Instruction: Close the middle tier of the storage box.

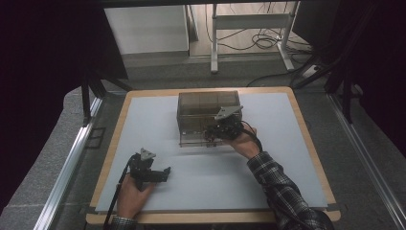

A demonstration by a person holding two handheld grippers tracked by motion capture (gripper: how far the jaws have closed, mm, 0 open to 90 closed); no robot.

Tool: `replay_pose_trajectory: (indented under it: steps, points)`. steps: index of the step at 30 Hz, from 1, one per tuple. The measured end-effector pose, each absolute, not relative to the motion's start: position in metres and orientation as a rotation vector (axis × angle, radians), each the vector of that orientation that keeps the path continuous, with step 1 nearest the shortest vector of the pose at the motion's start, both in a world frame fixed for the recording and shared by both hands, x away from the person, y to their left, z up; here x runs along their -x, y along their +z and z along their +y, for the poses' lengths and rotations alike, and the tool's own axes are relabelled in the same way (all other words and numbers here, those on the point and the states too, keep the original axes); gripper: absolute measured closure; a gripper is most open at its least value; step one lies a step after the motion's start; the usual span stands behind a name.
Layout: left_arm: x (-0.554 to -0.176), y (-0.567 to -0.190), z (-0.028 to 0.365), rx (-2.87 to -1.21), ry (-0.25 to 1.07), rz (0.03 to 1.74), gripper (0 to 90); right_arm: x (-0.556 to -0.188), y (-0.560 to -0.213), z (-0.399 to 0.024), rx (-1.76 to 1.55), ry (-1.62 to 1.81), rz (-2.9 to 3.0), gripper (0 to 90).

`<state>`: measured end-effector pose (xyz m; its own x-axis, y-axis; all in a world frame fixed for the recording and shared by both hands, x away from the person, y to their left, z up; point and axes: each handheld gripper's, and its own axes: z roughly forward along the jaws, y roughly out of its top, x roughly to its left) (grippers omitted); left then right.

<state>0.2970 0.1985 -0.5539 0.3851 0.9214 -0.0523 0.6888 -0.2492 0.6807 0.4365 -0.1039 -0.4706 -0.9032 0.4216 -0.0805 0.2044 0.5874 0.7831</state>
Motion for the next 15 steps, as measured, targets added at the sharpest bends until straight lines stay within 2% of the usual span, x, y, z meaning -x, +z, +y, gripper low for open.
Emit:
replay_pose_trajectory:
  steps: [15]
  points:
    - [-0.297,-0.554,0.198,-2.023,0.481,1.377,0.0,-0.438,-0.482,-0.107,-0.536,1.158,2.568,80.9]
